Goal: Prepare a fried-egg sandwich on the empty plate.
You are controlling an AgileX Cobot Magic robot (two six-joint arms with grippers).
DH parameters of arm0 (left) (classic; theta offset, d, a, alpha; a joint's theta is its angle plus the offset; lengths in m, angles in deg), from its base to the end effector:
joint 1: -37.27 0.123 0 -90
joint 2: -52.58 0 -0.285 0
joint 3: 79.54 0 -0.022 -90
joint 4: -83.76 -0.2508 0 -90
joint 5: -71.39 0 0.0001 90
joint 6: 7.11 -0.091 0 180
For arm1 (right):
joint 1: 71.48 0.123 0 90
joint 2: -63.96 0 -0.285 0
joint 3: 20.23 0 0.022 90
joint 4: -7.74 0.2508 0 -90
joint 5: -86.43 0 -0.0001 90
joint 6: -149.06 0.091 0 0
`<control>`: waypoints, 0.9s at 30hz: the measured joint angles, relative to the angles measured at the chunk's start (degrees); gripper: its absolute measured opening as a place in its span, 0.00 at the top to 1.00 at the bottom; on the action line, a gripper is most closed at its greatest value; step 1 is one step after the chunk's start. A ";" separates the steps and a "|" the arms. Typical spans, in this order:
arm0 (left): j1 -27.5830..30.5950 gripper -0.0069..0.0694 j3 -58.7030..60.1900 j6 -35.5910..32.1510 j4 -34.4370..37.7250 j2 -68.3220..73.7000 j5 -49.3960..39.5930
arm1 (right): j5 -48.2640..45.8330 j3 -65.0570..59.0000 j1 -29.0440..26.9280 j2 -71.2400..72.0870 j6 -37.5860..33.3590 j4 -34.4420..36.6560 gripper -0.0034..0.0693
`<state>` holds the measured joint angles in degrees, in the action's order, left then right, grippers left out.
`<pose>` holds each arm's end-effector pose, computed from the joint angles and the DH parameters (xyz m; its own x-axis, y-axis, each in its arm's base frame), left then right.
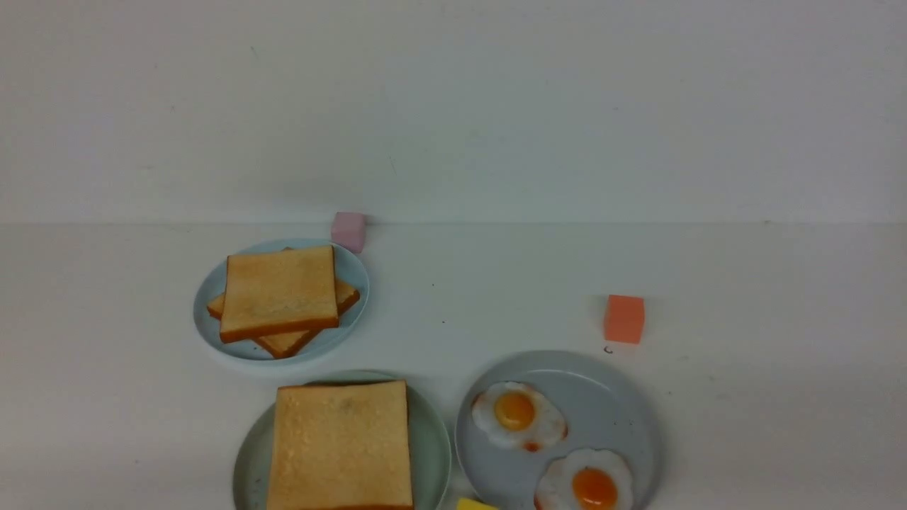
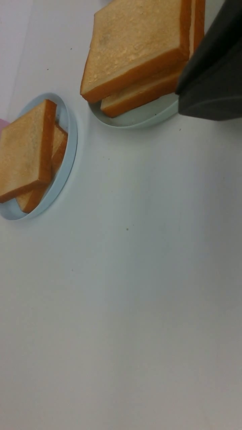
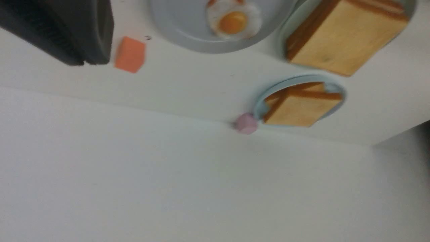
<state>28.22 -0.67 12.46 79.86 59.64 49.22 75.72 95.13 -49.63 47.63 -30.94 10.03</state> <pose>0.0519 -0.0059 0.1695 -0.3309 -0.2256 -0.9163 0.0439 0.9663 -0.2537 0.0570 0.0236 0.2615 -0.0419 0.0255 -0.9988 -0.3777 0.9251 0.0395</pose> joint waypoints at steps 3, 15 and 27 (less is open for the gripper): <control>0.00 0.90 0.00 0.00 0.00 0.00 0.00 | 0.14 -0.08 -6.92 1.90 0.00 0.29 0.86; 0.00 0.89 0.00 0.00 -0.12 0.00 -0.01 | -2.45 -13.35 -16.46 9.14 -1.55 -0.18 0.84; 0.00 0.87 0.00 0.00 -0.13 0.00 -0.07 | -11.42 -13.63 -18.42 9.14 -1.55 -1.64 0.81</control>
<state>28.22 -0.67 12.46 79.72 59.64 49.15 64.30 81.50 -68.05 56.76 -32.49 8.39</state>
